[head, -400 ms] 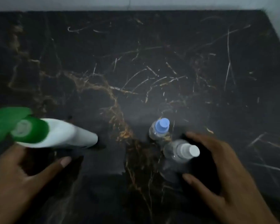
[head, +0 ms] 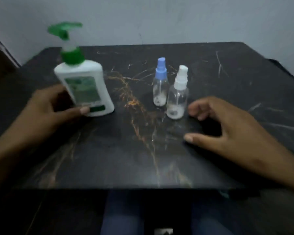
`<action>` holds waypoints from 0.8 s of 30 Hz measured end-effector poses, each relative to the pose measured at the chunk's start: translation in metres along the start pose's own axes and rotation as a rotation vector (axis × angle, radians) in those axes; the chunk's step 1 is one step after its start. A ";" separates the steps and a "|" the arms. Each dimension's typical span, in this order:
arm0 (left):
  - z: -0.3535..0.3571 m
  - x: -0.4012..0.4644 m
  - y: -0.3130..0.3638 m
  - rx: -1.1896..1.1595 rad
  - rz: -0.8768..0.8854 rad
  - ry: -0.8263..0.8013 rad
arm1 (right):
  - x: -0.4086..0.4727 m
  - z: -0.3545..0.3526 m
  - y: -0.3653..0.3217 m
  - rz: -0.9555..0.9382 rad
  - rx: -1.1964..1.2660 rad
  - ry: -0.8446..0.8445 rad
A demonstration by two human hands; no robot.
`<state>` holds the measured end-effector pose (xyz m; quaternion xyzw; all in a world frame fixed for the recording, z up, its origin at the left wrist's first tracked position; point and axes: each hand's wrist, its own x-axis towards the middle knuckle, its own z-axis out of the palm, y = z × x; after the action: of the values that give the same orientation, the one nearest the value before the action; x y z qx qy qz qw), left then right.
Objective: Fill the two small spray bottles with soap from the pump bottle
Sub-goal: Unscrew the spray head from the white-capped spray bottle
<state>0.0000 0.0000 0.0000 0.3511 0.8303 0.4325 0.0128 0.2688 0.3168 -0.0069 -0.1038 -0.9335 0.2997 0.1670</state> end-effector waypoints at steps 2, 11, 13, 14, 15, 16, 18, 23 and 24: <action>0.013 -0.001 0.025 -0.151 -0.011 0.004 | -0.002 -0.002 -0.003 0.026 0.039 0.018; 0.026 -0.012 0.060 -0.153 -0.083 0.027 | 0.022 0.007 -0.019 0.123 0.134 0.232; 0.030 -0.015 0.070 -0.146 -0.112 0.012 | 0.029 0.010 -0.027 0.107 0.149 0.231; 0.032 -0.015 0.074 -0.145 -0.118 0.005 | 0.033 0.012 -0.030 0.099 0.144 0.231; 0.034 -0.016 0.078 -0.139 -0.122 0.001 | 0.036 0.013 -0.033 0.101 0.132 0.237; 0.036 -0.017 0.081 -0.135 -0.137 0.002 | 0.040 0.015 -0.035 0.109 0.117 0.249; 0.040 -0.022 0.084 -0.119 -0.169 0.028 | 0.041 0.016 -0.036 0.125 0.100 0.264; 0.048 -0.059 0.105 0.076 -0.059 0.505 | 0.026 0.017 -0.035 0.059 0.100 0.250; 0.052 -0.068 0.114 0.060 0.011 0.548 | 0.023 0.020 -0.037 0.037 0.116 0.240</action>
<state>0.1335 0.0400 0.0311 0.2257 0.8134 0.4867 -0.2251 0.2365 0.2838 0.0056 -0.1463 -0.8859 0.3415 0.2779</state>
